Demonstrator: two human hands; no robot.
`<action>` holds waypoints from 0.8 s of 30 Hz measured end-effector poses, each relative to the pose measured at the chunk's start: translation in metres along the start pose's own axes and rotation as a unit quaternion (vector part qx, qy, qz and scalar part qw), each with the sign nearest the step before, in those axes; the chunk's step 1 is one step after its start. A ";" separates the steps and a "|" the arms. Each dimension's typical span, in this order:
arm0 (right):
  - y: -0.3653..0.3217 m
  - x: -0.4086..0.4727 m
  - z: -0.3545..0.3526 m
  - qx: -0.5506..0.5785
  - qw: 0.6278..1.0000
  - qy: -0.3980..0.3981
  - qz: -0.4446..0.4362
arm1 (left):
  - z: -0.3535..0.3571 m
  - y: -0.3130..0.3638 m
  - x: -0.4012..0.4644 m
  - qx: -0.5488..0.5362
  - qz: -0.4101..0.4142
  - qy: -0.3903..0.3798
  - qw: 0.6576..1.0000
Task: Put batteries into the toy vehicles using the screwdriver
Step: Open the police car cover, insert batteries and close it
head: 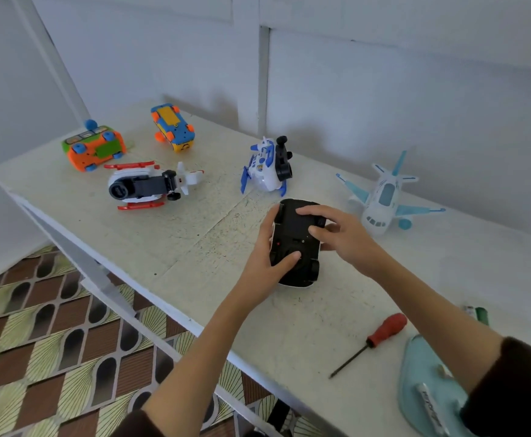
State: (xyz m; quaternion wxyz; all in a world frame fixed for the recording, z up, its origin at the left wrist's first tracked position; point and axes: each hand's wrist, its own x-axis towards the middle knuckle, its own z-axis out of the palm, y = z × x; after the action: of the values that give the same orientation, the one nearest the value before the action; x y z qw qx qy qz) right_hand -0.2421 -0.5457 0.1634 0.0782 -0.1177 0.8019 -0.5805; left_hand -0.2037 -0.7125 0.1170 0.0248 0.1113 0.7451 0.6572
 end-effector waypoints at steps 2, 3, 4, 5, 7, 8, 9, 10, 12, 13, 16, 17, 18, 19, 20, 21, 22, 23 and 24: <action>-0.007 -0.003 -0.013 0.000 1.000 -0.008 0.000 | 0.008 0.003 0.001 0.018 0.022 -0.011 1.000; -0.009 -0.004 -0.019 -0.005 1.000 -0.010 -0.002 | 0.012 0.005 0.001 0.028 0.027 -0.016 0.999; -0.011 -0.006 -0.024 -0.009 1.000 -0.012 -0.006 | 0.015 0.006 0.002 0.039 0.029 -0.016 0.999; -0.014 -0.007 -0.028 -0.012 1.000 -0.012 -0.009 | 0.018 0.007 0.003 0.050 0.033 -0.015 0.998; -0.018 -0.009 -0.033 -0.014 1.000 -0.009 -0.014 | 0.022 0.007 0.005 0.070 0.038 -0.018 0.997; -0.018 -0.010 -0.035 -0.015 1.000 -0.009 -0.016 | 0.024 0.008 0.006 0.072 0.038 -0.026 0.996; -0.018 -0.011 -0.036 -0.016 1.000 -0.013 -0.019 | 0.025 0.009 0.007 0.070 0.038 -0.034 0.996; -0.018 -0.012 -0.036 -0.017 0.999 -0.019 -0.021 | 0.026 0.009 0.009 0.066 0.036 -0.040 0.996; -0.015 -0.014 -0.037 -0.017 0.999 -0.028 -0.026 | 0.027 0.009 0.011 0.065 0.035 -0.047 0.996; -0.013 -0.014 -0.037 -0.016 0.999 -0.027 -0.027 | 0.027 0.010 0.011 0.063 0.034 -0.051 0.996; -0.010 -0.015 -0.039 -0.001 0.999 -0.015 -0.028 | 0.029 0.008 0.014 0.042 0.029 -0.055 0.997; -0.009 -0.014 -0.038 0.005 0.999 -0.014 -0.029 | 0.030 0.007 0.014 0.032 0.029 -0.056 0.998; -0.009 -0.014 -0.038 0.008 0.999 -0.014 -0.029 | 0.031 0.006 0.014 0.024 0.030 -0.055 0.998; -0.008 -0.015 -0.038 0.009 0.999 -0.013 -0.031 | 0.032 0.005 0.015 0.019 0.033 -0.053 0.998; -0.008 -0.014 -0.038 0.006 0.999 -0.013 -0.033 | 0.032 0.004 0.015 0.014 0.036 -0.049 0.998; -0.007 -0.014 -0.038 0.003 0.999 -0.014 -0.032 | 0.033 0.003 0.015 0.010 0.038 -0.045 0.998; -0.007 -0.014 -0.037 -0.001 0.999 -0.019 -0.027 | 0.033 0.003 0.014 0.007 0.041 -0.041 0.998; -0.008 -0.014 -0.038 -0.007 0.999 -0.029 -0.019 | 0.032 0.002 0.014 0.007 0.044 -0.036 0.998; -0.008 -0.014 -0.039 -0.023 0.999 -0.041 -0.009 | 0.032 0.001 0.014 0.010 0.048 -0.031 0.998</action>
State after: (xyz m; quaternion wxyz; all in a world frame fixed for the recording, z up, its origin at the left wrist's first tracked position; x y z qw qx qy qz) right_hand -0.2378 -0.5081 0.1831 0.1030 -0.1506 0.8103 -0.5569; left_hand -0.2119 -0.6787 0.1149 0.0154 0.1672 0.7443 0.6464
